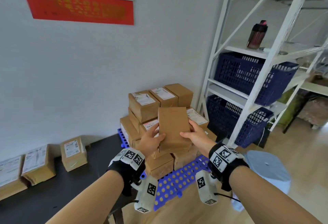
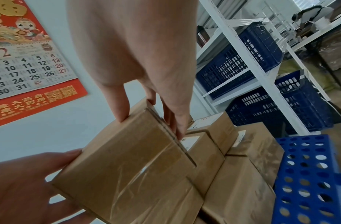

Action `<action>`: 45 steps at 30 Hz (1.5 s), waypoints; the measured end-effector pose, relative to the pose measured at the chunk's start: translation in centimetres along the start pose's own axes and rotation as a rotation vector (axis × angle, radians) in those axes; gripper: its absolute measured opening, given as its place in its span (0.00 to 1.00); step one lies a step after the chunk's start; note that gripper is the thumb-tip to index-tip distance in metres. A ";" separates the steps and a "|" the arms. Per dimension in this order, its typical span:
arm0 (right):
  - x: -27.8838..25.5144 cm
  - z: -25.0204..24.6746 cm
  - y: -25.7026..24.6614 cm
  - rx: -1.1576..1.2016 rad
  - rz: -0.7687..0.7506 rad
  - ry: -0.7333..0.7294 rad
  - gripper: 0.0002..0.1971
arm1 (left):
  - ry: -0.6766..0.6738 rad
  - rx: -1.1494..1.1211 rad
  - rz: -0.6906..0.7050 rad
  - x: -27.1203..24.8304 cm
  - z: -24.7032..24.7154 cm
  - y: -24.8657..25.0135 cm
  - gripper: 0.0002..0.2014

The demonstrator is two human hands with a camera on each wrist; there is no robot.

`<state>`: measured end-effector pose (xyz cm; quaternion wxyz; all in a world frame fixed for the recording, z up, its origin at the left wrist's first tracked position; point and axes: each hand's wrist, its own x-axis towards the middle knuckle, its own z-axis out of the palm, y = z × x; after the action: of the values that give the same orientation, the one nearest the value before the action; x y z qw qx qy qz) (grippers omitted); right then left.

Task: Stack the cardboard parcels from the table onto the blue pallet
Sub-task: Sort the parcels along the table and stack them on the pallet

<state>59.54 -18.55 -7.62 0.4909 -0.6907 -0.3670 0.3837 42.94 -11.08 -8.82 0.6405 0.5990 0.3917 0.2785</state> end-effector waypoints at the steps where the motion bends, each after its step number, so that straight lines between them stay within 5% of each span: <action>1: 1.0 -0.7 0.0 0.009 0.001 0.004 0.33 | -0.011 -0.007 -0.007 1.2 0.5 0.3 0.30; 14: 12.1 -11.1 1.9 0.014 0.029 -0.065 0.34 | 0.040 -0.004 -0.079 11.9 9.7 1.8 0.30; 25: 21.3 -18.8 2.8 -0.064 0.033 -0.342 0.34 | 0.316 -0.109 -0.154 16.1 18.5 3.3 0.29; 32: 24.6 -20.3 2.6 -0.034 0.058 -0.477 0.33 | 0.447 -0.149 -0.198 17.8 21.0 4.2 0.30; 45: 26.1 -19.4 2.9 0.060 0.086 -0.486 0.33 | 0.513 -0.150 -0.280 20.0 19.9 4.4 0.29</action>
<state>88.60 -3.91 -10.44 0.3919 -0.5783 -0.4328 0.5697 70.76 -4.96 -8.37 0.5951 0.4003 0.5978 0.3581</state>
